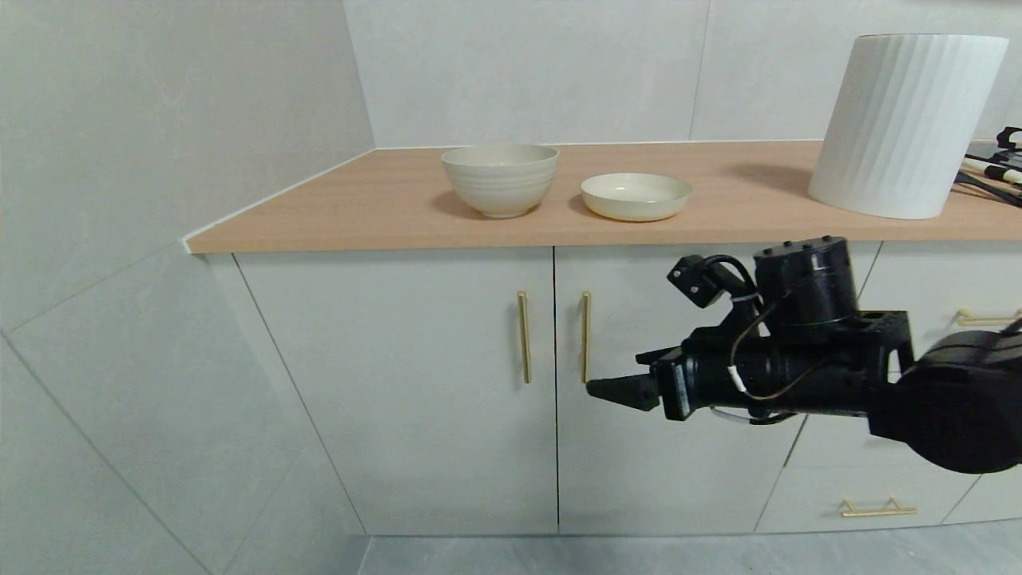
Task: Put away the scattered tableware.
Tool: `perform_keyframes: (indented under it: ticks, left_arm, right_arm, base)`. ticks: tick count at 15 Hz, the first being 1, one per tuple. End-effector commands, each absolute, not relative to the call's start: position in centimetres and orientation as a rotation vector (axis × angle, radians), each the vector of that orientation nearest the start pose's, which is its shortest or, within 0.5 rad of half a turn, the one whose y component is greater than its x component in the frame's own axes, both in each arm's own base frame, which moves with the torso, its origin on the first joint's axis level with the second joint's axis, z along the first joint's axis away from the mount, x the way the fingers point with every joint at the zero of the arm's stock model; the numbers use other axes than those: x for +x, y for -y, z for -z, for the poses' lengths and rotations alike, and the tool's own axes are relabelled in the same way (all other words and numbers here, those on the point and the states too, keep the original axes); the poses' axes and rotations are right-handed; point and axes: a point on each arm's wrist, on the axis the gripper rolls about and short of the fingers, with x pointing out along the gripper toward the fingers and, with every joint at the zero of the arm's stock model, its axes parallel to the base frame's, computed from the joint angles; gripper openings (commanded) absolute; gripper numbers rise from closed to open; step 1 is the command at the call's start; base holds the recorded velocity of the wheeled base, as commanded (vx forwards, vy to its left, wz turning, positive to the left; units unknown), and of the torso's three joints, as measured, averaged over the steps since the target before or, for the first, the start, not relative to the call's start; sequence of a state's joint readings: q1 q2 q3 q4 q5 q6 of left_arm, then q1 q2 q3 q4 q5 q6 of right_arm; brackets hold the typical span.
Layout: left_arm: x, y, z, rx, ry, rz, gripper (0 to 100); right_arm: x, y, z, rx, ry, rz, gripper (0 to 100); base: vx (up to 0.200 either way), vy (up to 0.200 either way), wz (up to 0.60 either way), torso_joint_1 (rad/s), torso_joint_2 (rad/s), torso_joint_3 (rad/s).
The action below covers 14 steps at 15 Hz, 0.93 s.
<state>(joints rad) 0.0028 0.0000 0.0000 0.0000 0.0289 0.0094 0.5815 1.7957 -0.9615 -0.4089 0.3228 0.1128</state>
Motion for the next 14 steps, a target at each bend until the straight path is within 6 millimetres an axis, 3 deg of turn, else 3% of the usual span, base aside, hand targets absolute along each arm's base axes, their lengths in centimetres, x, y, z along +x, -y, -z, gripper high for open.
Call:
perform_keyframes:
  ticks: [1, 6, 14]
  left_arm:
    - [-2.3, -0.1, -7.5, 0.011, 0.0, -0.032, 100]
    - [-2.3, -0.1, -7.5, 0.011, 0.0, -0.032, 100]
    - [-2.3, -0.1, -7.5, 0.011, 0.0, -0.032, 100]
  right_arm:
    - [29.0, -20.7, -14.7, 0.049, -0.548, -0.857, 100]
    - [31.5, -22.3, -12.5, 0.148, -0.418, -0.813, 100]
    - [33.6, -22.7, -12.2, 0.268, -0.356, -0.788, 100]
  base:
    - [0.0, 0.0, 0.0, 0.0, 0.0, 0.0]
    - [0.0, 0.0, 0.0, 0.0, 0.0, 0.0]
    - [0.0, 0.0, 0.0, 0.0, 0.0, 0.0]
